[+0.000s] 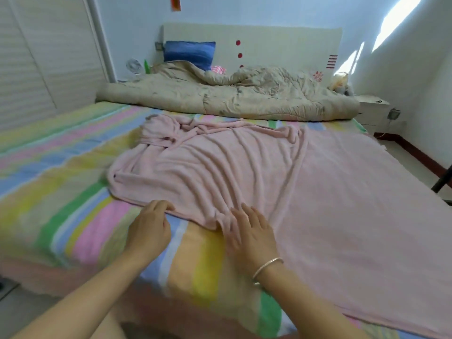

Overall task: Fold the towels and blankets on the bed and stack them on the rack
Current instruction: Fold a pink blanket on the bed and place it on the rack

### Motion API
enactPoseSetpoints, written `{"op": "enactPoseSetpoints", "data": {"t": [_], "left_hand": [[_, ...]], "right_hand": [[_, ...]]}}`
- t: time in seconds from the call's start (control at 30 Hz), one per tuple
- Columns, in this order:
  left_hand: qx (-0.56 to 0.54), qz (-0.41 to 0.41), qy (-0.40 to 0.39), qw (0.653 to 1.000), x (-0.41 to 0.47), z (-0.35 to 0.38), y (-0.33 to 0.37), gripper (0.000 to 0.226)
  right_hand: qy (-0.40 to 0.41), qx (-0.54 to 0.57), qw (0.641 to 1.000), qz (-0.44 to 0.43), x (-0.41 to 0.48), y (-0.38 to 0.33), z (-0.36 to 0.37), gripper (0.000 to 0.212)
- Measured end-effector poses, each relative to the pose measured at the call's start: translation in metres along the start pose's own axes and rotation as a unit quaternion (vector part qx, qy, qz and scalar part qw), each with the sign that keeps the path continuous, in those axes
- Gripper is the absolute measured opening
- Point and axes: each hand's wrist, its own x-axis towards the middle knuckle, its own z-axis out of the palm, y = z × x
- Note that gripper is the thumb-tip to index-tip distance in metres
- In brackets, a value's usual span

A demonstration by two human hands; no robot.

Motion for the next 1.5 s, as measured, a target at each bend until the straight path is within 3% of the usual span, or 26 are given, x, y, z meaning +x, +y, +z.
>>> {"op": "enactPoseSetpoints", "data": {"t": [0.17, 0.37, 0.7, 0.8, 0.87, 0.97, 1.13, 1.3, 1.4, 1.5], "left_hand": [[0.169, -0.003, -0.042, 0.985, 0.047, -0.006, -0.073, 0.063], [0.282, 0.046, -0.069, 0.956, 0.12, -0.015, -0.173, 0.063], [0.195, 0.253, -0.05, 0.946, 0.209, -0.038, -0.247, 0.034], [0.15, 0.315, -0.061, 0.935, 0.225, -0.052, -0.259, 0.029], [0.159, 0.379, -0.061, 0.91, 0.23, -0.066, -0.271, 0.021], [0.223, 0.479, -0.055, 0.847, 0.241, -0.1, -0.304, 0.015], [0.248, 0.536, -0.099, 0.801, 0.221, -0.14, -0.384, 0.021], [0.202, 0.539, -0.112, 0.81, 0.171, -0.148, -0.423, 0.029], [0.189, 0.526, -0.102, 0.823, 0.159, -0.145, -0.432, 0.035], [0.197, 0.494, -0.075, 0.843, 0.152, -0.147, -0.429, 0.034]], "right_hand": [[-0.037, -0.006, 0.988, -0.147, 0.058, -0.046, 0.029, 0.049], [-0.067, -0.025, 0.98, -0.188, 0.122, -0.123, 0.094, 0.04], [-0.035, -0.115, 0.983, -0.137, 0.178, -0.219, 0.156, 0.041], [-0.032, -0.083, 0.99, -0.111, 0.189, -0.241, 0.171, 0.044], [-0.04, -0.055, 0.992, -0.102, 0.19, -0.259, 0.178, 0.039], [-0.012, -0.013, 0.996, -0.091, 0.182, -0.3, 0.181, 0.014], [-0.107, 0.008, 0.985, -0.138, 0.163, -0.371, 0.187, 0.022], [-0.133, -0.074, 0.979, -0.137, 0.132, -0.395, 0.197, 0.032], [-0.083, -0.105, 0.981, -0.14, 0.12, -0.397, 0.2, 0.03], [-0.037, -0.06, 0.986, -0.15, 0.109, -0.396, 0.202, 0.024]]}}
